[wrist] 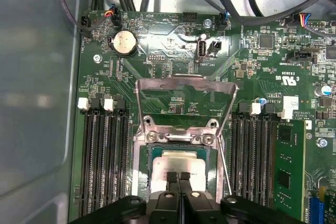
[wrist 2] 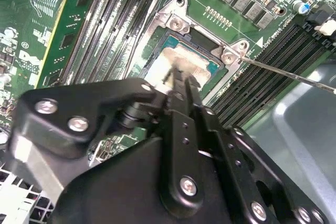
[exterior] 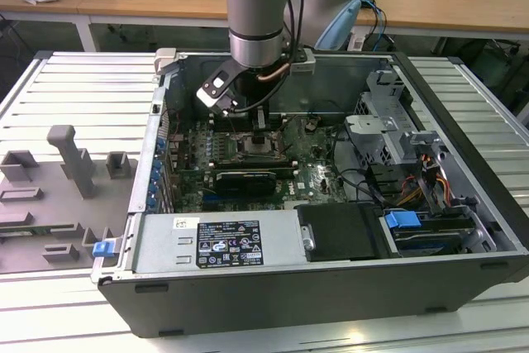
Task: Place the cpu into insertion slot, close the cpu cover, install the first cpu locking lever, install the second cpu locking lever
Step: 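Place the cpu into insertion slot, then close the cpu cover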
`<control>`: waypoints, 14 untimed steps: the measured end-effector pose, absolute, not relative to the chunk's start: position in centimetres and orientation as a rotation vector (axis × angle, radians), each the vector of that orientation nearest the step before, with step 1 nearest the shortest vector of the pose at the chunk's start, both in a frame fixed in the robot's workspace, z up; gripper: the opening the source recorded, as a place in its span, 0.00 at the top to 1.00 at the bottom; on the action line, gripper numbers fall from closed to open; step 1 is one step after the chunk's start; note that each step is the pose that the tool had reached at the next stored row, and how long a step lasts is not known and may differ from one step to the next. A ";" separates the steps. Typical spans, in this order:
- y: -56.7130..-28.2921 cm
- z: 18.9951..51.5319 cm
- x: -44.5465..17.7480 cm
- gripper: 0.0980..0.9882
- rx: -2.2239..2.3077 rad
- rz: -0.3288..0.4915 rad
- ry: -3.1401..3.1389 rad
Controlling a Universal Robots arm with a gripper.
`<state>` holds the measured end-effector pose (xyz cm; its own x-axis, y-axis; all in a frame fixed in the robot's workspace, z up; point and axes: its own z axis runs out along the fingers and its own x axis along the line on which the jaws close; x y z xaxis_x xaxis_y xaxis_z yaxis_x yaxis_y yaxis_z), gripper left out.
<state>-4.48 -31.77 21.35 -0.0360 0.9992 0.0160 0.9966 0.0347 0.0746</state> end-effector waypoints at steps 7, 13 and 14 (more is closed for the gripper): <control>-31.8 21.8 -4.5 0.99 2.153 0.101 2.230; -31.8 22.3 -4.5 0.99 2.153 0.100 2.230; -31.8 22.6 -4.5 0.99 2.153 0.100 2.230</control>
